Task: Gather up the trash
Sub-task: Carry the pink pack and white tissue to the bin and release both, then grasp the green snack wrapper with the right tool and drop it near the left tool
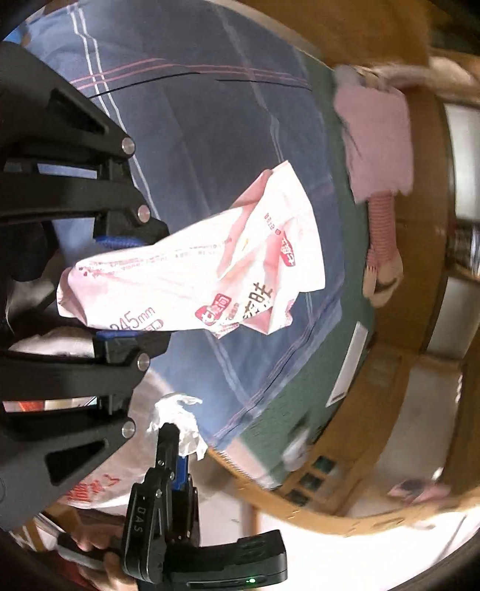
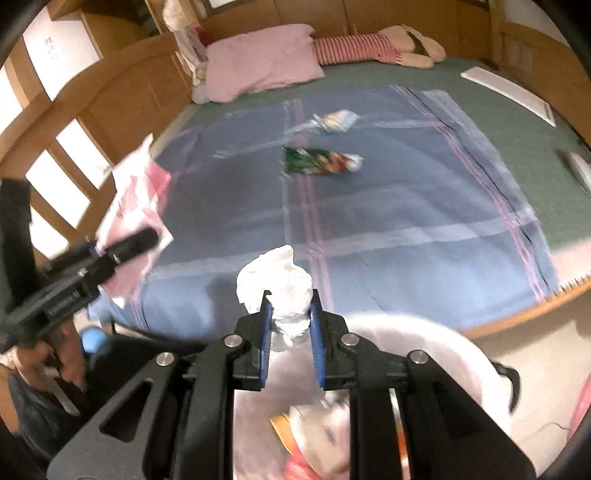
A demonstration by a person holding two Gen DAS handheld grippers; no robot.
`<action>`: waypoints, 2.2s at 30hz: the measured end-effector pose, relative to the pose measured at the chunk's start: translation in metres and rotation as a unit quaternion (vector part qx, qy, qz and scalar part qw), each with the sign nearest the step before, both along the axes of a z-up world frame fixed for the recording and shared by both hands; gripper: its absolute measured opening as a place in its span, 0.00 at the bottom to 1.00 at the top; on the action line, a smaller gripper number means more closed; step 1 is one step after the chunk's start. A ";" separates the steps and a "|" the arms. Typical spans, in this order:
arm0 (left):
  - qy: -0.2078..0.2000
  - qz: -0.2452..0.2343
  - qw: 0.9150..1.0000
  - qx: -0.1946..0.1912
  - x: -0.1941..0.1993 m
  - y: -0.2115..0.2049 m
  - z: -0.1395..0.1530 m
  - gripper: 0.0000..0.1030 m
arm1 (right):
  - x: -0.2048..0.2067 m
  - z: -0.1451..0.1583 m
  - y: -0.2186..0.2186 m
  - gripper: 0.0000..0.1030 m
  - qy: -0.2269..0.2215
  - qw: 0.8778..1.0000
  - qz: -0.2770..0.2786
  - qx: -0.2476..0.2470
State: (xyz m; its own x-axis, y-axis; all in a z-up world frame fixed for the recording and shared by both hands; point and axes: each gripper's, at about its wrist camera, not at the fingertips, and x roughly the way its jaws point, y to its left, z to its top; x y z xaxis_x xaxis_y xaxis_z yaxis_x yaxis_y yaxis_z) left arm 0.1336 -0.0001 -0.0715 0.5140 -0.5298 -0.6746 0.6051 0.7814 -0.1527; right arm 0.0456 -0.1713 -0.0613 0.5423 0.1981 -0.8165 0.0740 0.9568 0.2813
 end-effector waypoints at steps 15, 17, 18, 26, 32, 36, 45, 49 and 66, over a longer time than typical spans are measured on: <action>0.097 -0.183 0.978 0.000 -0.068 -0.085 -0.035 0.31 | -0.076 0.004 -0.084 0.56 -0.042 0.992 -0.118 0.024; 0.115 -0.234 0.965 0.016 -0.085 -0.099 -0.049 0.35 | -0.075 0.013 -0.099 0.59 -0.057 0.987 -0.148 0.025; 0.113 -0.246 0.962 0.025 -0.091 -0.103 -0.054 0.54 | -0.074 0.015 -0.106 0.59 -0.060 0.985 -0.158 0.029; 0.072 -0.145 0.987 -0.005 -0.053 -0.067 -0.032 0.88 | -0.015 0.022 -0.118 0.76 -0.060 0.987 -0.147 0.012; 0.060 0.102 0.993 -0.009 0.032 0.023 -0.025 0.92 | 0.120 -0.002 -0.055 0.79 -0.020 0.998 -0.040 -0.032; 0.098 0.220 0.970 -0.023 0.079 0.087 -0.044 0.92 | 0.222 -0.028 0.011 0.79 0.001 0.991 0.034 -0.128; 0.233 0.281 0.925 -0.106 0.122 0.177 -0.099 0.92 | 0.344 -0.100 0.102 0.78 0.067 0.959 0.112 -0.251; 0.244 0.303 0.914 -0.118 0.127 0.199 -0.107 0.92 | 0.359 -0.116 0.109 0.59 0.093 0.955 0.118 -0.255; 0.233 0.419 0.859 -0.177 0.113 0.264 -0.110 0.92 | 0.301 -0.083 0.216 0.26 0.136 0.951 0.273 0.057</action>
State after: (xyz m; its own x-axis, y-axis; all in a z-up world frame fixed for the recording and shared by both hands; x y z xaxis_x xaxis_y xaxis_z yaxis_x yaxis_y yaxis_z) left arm 0.2464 0.2640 -0.1812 0.5326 -0.3192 -0.7838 -0.3396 0.7677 -0.5434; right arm 0.3469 0.0444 -0.1446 0.1054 0.4845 -0.8684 -0.3393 0.8384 0.4265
